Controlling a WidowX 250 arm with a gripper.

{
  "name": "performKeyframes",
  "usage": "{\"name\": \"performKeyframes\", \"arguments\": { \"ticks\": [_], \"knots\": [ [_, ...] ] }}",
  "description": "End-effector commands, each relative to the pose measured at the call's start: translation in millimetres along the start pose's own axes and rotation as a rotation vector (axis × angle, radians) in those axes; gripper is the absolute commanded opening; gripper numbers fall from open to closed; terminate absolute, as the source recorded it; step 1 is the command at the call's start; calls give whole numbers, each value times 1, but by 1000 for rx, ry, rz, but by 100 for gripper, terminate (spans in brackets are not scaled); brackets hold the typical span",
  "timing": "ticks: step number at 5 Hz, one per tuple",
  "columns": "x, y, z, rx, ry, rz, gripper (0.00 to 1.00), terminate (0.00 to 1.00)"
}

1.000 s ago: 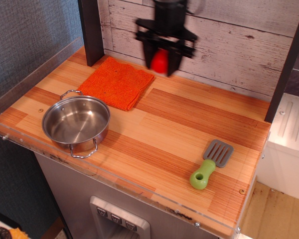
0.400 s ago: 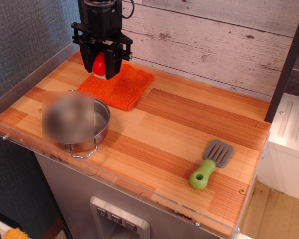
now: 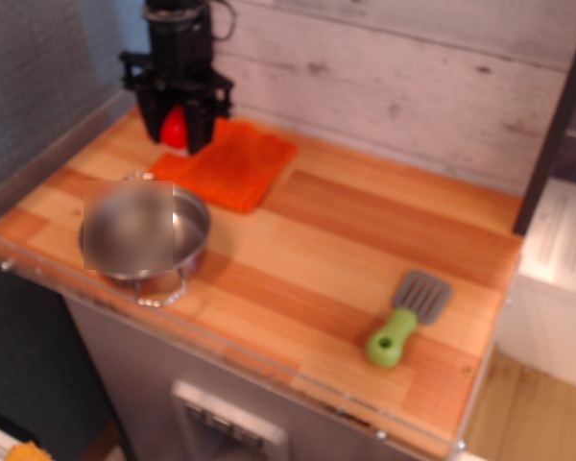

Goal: Pick up the red object and put it on the red cloth

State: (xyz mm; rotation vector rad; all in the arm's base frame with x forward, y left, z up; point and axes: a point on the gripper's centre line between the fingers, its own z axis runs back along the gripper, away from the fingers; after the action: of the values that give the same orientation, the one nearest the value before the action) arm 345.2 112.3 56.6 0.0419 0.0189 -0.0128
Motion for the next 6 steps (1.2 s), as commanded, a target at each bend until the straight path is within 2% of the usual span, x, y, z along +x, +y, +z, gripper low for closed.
{"name": "performKeyframes", "arguments": {
  "ticks": [1, 2, 3, 5, 6],
  "knots": [
    [25, -4, 13, 2, -77, -46, 0, 0],
    [30, -10, 15, 5, -81, -70, 0, 0],
    [30, -14, 17, 7, -66, -82, 100, 0],
    [26, -18, 30, -18, -71, -95, 100, 0],
    [16, -34, 55, -26, -108, -112, 100, 0]
  ]
}}
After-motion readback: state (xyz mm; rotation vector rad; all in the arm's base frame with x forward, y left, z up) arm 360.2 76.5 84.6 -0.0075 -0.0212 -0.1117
